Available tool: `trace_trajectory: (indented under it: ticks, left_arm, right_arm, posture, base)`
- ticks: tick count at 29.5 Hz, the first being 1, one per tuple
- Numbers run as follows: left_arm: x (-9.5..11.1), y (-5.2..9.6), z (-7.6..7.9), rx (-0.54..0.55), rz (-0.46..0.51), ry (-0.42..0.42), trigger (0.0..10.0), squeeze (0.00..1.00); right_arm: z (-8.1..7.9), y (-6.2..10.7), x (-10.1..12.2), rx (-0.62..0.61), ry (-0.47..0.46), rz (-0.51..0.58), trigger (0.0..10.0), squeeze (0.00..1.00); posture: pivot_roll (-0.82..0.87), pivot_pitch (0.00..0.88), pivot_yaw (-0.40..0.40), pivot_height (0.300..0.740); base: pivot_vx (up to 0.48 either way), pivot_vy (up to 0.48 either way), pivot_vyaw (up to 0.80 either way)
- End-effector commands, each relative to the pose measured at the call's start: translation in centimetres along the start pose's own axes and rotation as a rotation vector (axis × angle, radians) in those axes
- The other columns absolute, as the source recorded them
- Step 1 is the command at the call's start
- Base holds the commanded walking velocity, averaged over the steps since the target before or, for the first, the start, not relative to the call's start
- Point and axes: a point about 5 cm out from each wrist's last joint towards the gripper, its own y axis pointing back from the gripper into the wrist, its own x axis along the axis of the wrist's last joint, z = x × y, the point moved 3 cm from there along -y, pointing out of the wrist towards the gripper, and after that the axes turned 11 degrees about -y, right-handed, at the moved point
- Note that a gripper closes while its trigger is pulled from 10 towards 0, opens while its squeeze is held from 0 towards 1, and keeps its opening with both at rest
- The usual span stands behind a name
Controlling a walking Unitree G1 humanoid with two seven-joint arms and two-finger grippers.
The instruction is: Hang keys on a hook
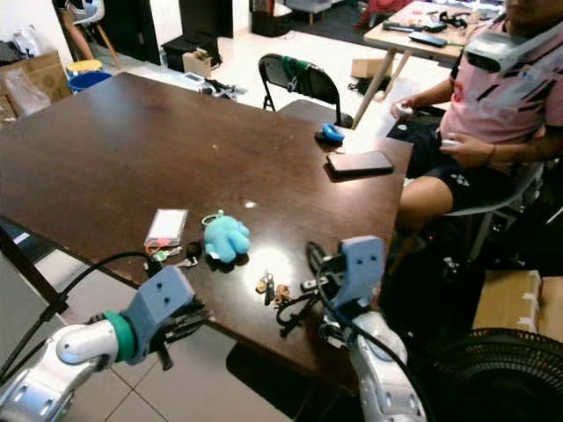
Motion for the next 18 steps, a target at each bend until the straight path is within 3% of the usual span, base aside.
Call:
trace_trajectory:
  ticks: [1, 4, 6, 10, 14, 18]
  left_arm:
    - [-0.1, -0.7, -0.1, 0.045, -0.025, 0.010, 10.0, 0.00]
    - [0.4, -1.2, 0.0, 0.060, -0.022, 0.010, 10.0, 0.00]
    - [1.2, -2.6, -0.1, 0.110, -0.038, 0.026, 10.0, 0.00]
    - [1.3, -3.1, -0.3, 0.126, -0.049, 0.026, 10.0, 0.00]
    - [1.7, -4.2, -2.3, 0.158, -0.064, -0.007, 10.0, 0.00]
    - [2.0, -4.2, -2.7, 0.148, -0.052, -0.018, 10.0, 0.00]
  right_arm:
    - [-0.4, -0.1, -0.5, 0.057, 0.052, -0.046, 10.0, 0.00]
    - [-0.7, -0.3, -0.4, 0.085, 0.080, -0.053, 10.0, 0.00]
    - [-1.1, -1.2, -0.3, 0.089, 0.107, -0.045, 10.0, 0.00]
    - [-1.1, -1.6, -0.4, 0.080, 0.110, -0.040, 10.0, 0.00]
    - [-1.2, -3.1, -0.8, 0.065, 0.103, -0.060, 10.0, 0.00]
    - [-1.2, -3.2, -1.0, 0.091, 0.107, -0.086, 10.0, 0.00]
  posture:
    - [0.06, 0.073, 0.077, 0.740]
    - [0.06, 0.071, 0.075, 0.740]
    - [0.07, 0.071, 0.076, 0.740]
    - [0.07, 0.072, 0.077, 0.740]
    - [0.07, 0.075, 0.081, 0.740]
    - [0.07, 0.075, 0.082, 0.740]
  base:
    - [0.000, 0.000, 0.00]
    - [0.000, 0.000, 0.00]
    - [0.000, 0.000, 0.00]
    - [0.000, 0.000, 0.00]
    - [0.000, 0.000, 0.00]
    - [0.000, 0.000, 0.00]
